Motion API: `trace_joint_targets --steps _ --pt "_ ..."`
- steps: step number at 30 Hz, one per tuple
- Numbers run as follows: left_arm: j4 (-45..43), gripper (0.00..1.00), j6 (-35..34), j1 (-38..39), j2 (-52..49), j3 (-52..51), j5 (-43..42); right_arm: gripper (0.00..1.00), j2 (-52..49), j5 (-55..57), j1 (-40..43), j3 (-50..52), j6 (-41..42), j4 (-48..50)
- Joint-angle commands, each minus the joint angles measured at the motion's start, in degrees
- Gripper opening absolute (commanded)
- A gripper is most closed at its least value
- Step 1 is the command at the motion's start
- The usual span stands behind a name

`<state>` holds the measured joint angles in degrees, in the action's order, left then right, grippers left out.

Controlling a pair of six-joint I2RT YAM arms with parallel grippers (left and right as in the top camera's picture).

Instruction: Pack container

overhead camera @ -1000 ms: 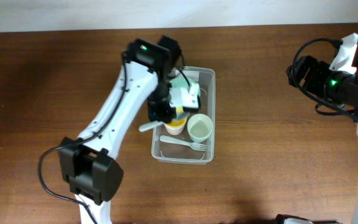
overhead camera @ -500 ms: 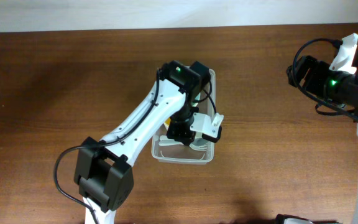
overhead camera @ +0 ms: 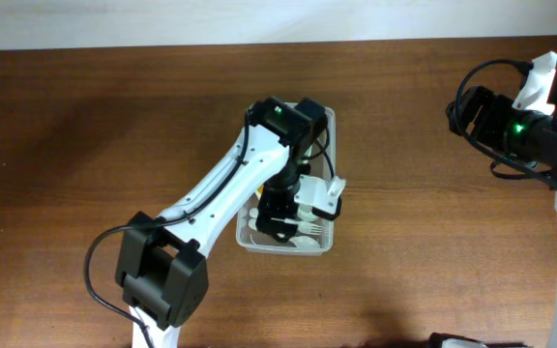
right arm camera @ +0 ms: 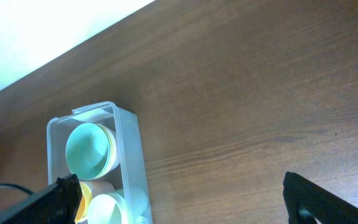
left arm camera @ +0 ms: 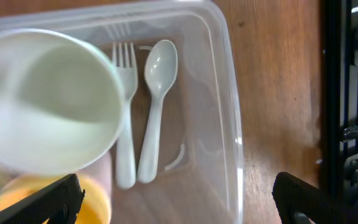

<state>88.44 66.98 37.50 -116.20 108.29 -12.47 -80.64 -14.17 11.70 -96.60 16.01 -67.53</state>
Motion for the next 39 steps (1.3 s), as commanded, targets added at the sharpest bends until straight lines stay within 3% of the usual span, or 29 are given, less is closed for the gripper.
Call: trace_joint_targets --steps 1,5,9,13,17,24,35,39 --pt "2.69 1.0 -2.64 -0.76 5.44 7.19 1.92 0.99 0.24 0.52 0.37 -0.59 -0.59 0.0" --pt "0.85 1.0 -11.8 -3.8 10.88 11.43 6.84 0.99 0.24 0.52 0.37 -0.59 -0.59 0.0" --pt "-7.56 1.0 -31.95 -11.93 17.27 12.35 14.95 0.99 0.24 0.52 0.37 -0.59 -0.59 0.02" --pt "-11.54 1.0 -48.52 -23.69 20.59 12.35 15.3 0.99 0.24 0.52 0.37 -0.59 -0.59 0.02" --pt "-11.34 1.0 -60.5 -36.41 20.52 12.02 14.56 0.99 0.24 0.52 0.37 -0.59 -0.59 0.0" --pt "-12.66 1.0 -61.09 -44.37 20.0 10.69 11.45 0.99 0.24 0.52 0.37 -0.59 -0.59 0.0" --pt "-15.52 1.0 -61.13 -44.48 20.0 10.69 11.39 0.99 0.33 0.55 -0.04 -0.57 -0.59 0.02" --pt "-15.52 1.0 -61.13 -44.48 20.0 10.69 11.39 0.99 5.55 0.55 -0.11 -0.39 -0.59 0.02"
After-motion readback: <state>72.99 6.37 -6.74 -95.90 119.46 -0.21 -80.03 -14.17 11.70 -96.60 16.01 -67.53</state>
